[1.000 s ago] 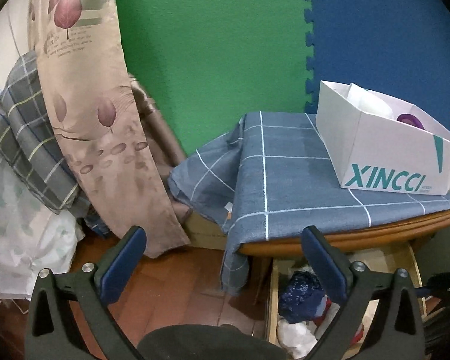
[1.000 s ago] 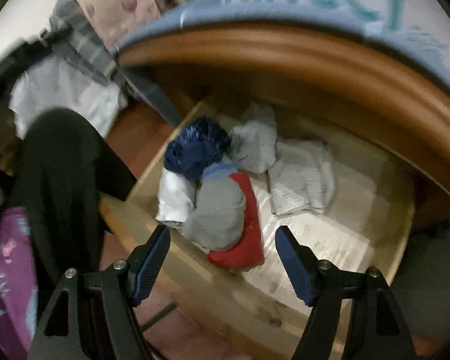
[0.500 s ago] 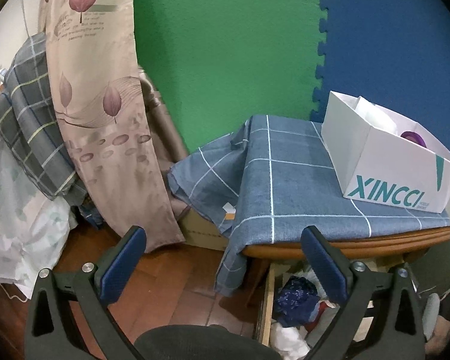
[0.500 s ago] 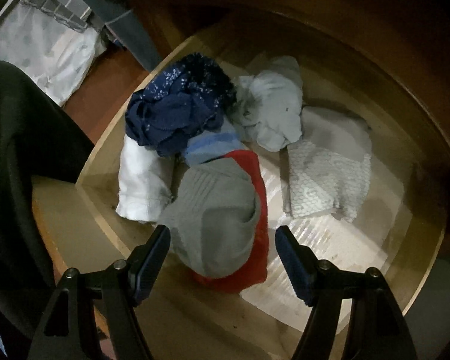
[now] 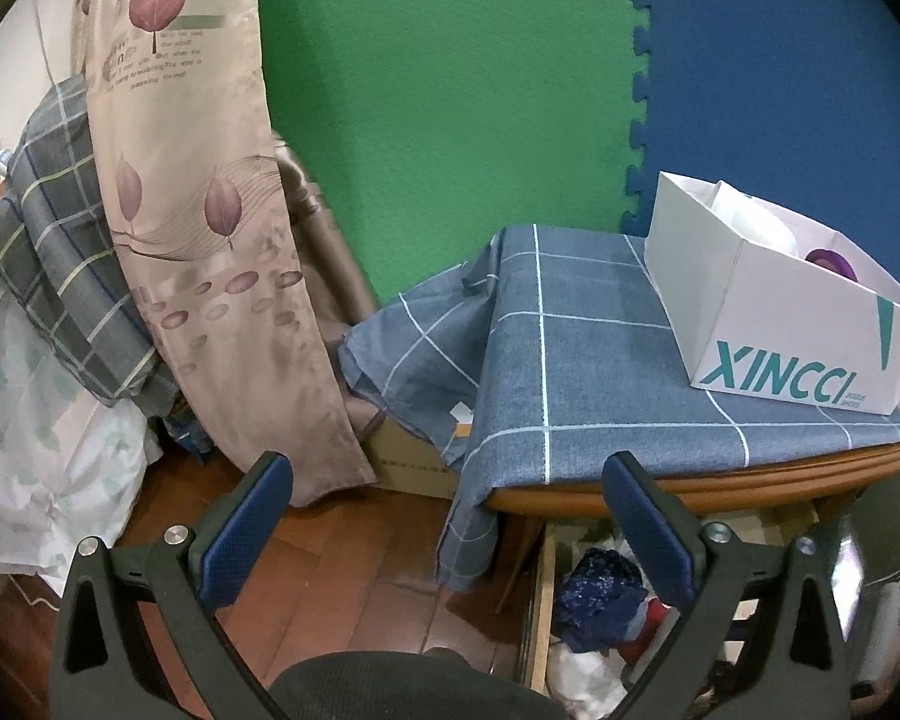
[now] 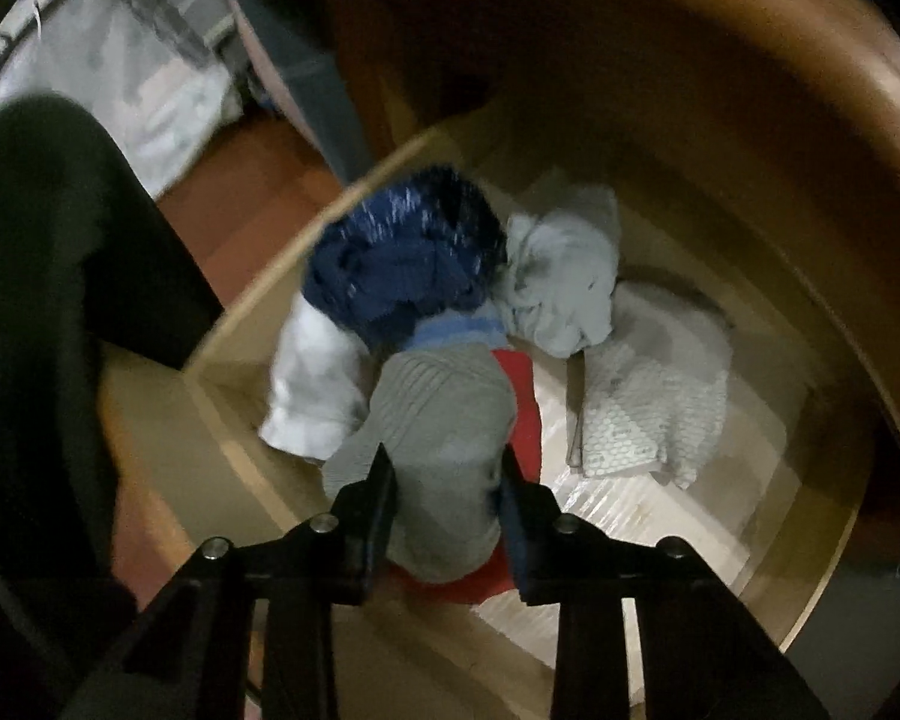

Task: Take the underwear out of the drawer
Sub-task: 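Grasp the grey sock with the right gripper, carry it into the shoe box, release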

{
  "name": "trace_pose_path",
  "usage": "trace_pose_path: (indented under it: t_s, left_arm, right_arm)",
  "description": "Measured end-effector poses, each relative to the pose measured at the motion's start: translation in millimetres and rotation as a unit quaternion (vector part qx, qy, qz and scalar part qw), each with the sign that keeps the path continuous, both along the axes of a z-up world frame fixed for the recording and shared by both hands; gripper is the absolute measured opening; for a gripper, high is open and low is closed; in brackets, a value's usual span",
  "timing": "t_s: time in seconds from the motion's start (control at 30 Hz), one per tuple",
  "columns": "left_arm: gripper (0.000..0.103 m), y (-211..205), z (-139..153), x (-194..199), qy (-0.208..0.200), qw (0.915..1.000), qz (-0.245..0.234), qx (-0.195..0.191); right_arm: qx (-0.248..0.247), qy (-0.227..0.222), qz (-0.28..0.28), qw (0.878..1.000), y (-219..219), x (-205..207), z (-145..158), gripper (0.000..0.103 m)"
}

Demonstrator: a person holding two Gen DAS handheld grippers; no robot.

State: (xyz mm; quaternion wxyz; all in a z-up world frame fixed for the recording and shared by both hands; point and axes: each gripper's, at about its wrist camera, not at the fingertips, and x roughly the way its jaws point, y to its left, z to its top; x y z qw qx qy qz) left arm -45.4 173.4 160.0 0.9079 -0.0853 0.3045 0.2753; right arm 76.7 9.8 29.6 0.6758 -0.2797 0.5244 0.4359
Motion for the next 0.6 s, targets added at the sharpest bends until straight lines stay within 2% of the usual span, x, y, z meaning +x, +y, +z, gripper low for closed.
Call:
trace_pose_path:
  t_s: [0.33,0.6]
  left_arm:
    - [0.102,0,-3,4,0.015,0.9999,0.002,0.008]
    - [0.102,-1,-3,5,0.022,0.9997,0.005,0.011]
  right_arm:
    - [0.109,-0.002,-0.060,0.992,-46,1,85,0.031]
    - [0.224,-0.017,-0.116,0.968,-97,19,180,0.031]
